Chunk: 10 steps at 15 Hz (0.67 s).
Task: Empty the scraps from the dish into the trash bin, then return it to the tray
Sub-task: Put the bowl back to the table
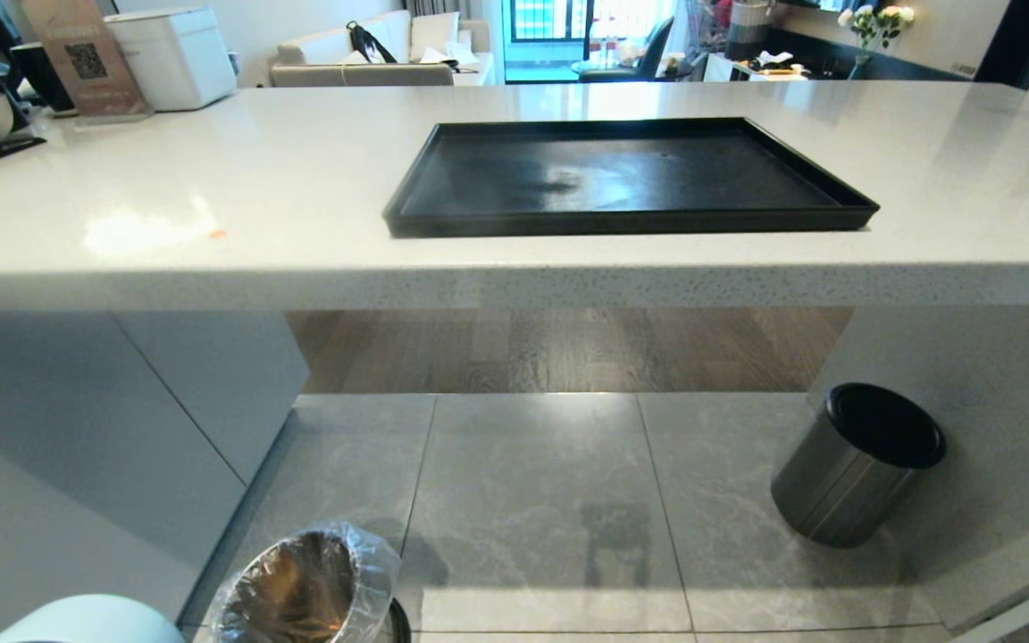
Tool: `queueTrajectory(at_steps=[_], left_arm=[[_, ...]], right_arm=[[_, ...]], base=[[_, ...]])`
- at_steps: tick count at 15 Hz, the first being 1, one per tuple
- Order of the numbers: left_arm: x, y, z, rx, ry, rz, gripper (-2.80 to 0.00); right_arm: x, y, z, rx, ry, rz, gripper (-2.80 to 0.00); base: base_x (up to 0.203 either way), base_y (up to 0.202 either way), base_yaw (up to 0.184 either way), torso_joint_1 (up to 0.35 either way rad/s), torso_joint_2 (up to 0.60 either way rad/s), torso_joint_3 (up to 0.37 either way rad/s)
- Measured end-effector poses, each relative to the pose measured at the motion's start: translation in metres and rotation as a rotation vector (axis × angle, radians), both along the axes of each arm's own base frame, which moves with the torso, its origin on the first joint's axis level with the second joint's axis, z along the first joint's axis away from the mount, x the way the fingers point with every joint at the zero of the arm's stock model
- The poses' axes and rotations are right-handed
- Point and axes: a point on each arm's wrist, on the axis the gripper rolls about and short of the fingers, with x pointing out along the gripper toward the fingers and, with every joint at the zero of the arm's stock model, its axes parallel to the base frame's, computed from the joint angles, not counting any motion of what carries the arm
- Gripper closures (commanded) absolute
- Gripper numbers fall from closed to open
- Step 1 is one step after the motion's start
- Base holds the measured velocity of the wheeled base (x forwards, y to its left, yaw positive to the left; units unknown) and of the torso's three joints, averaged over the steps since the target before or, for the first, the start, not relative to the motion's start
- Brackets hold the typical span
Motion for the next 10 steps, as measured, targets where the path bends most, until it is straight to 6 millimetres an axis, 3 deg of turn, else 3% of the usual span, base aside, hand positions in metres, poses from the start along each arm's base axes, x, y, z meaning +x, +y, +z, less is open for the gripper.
queueTrajectory(at_steps=[10], left_arm=[[0.0, 0.0, 0.0001, 0.0, -0.001, 0.0, 0.0]], right_arm=[[0.0, 0.0, 0.0, 0.0, 0.0, 0.0, 0.0]], base=[[0.0, 0.0, 0.0, 0.006, -0.38, -0.38]])
